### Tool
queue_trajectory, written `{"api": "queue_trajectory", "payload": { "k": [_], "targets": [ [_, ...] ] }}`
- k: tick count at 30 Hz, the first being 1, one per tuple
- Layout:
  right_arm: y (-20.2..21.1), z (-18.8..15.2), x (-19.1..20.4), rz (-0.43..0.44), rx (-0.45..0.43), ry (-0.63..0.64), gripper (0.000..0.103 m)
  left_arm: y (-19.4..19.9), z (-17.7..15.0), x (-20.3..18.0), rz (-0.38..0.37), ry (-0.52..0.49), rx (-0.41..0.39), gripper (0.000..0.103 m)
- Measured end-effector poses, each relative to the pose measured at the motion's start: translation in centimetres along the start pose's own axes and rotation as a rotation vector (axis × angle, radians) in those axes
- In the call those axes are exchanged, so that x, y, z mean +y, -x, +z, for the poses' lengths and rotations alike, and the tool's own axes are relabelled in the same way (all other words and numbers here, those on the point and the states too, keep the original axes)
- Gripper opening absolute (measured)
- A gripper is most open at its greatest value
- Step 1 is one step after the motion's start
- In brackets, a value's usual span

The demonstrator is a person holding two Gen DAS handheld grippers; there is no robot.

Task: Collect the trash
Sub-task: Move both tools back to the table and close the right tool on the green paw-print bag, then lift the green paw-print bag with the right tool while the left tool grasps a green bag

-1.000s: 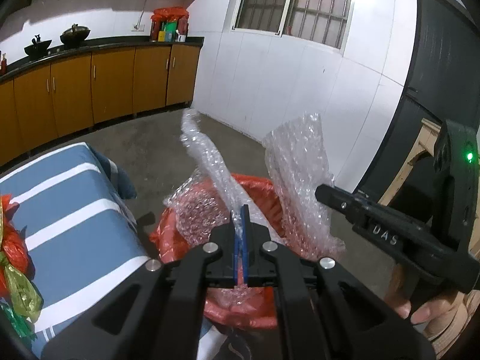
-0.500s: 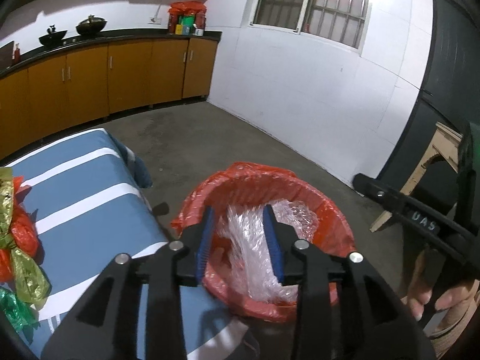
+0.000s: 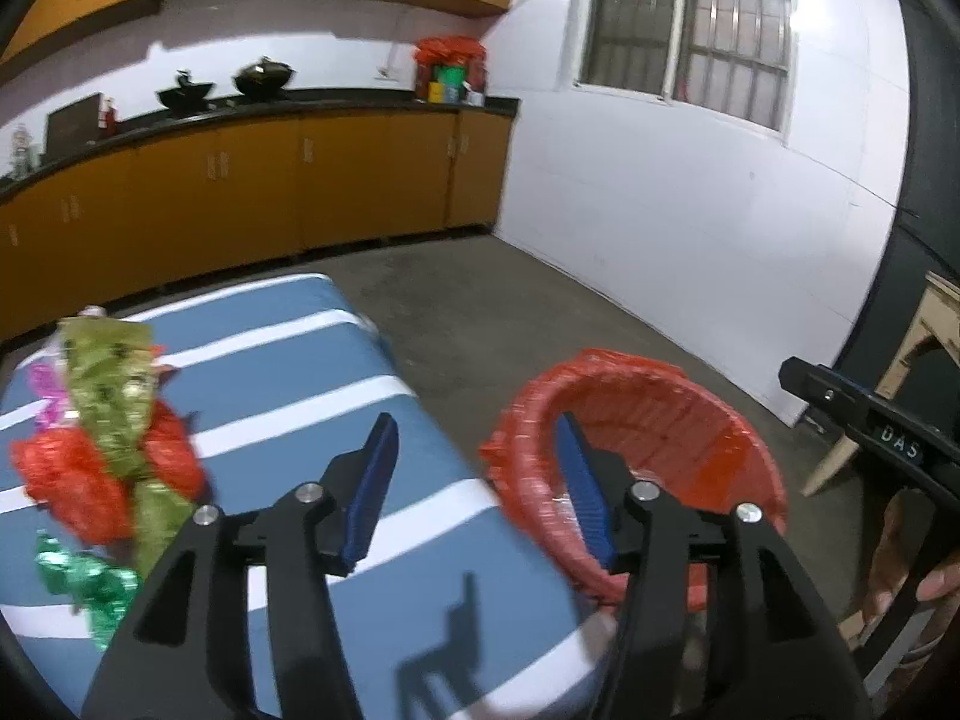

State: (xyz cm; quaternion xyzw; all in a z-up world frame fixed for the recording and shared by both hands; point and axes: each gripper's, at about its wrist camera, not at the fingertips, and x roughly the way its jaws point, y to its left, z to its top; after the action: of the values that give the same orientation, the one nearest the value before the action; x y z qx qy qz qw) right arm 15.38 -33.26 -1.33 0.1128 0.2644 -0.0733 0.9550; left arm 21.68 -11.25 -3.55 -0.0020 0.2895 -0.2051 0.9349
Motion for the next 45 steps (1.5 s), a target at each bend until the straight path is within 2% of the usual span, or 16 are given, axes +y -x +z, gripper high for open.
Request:
{"api": "queue_trajectory", "payload": {
  "k": [6, 15, 18, 23, 28, 31, 41, 45],
  "targets": [
    [-0.9, -0.5, 5.0, 0.060, 0.011, 0.083, 0.071, 3.5, -1.2, 4.7, 0.143, 0.028, -0.051, 0.065],
    [-3.1, -2.3, 14.5, 0.203, 0.047, 0.200, 0.072, 8.6, -4.5, 12.6, 0.380, 0.089, -0.080, 0.072],
    [-3.8, -3.2, 17.9, 0.253, 0.067, 0.233, 0.069, 10.0, -5.5, 14.9, 0.436, 0.123, -0.080, 0.073],
    [-5.8, -4.7, 23.7, 0.333, 0.120, 0.293, 0.056, 12.6, -7.3, 19.6, 0.513, 0.227, -0.091, 0.073],
    [-8.3, -5.9, 28.3, 0.377, 0.178, 0.335, 0.051, 14.6, -8.3, 22.1, 0.555, 0.289, -0.109, 0.073],
    [-9.9, -6.6, 30.3, 0.373, 0.204, 0.359, 0.050, 15.1, -8.8, 23.1, 0.568, 0.310, -0.109, 0.073],
    [-12.6, -7.7, 33.3, 0.360, 0.256, 0.424, 0.049, 14.9, -10.2, 25.2, 0.568, 0.356, -0.081, 0.073],
    [-13.2, -8.2, 34.0, 0.350, 0.279, 0.456, 0.038, 14.4, -10.4, 25.3, 0.557, 0.356, -0.070, 0.074]
  ]
}}
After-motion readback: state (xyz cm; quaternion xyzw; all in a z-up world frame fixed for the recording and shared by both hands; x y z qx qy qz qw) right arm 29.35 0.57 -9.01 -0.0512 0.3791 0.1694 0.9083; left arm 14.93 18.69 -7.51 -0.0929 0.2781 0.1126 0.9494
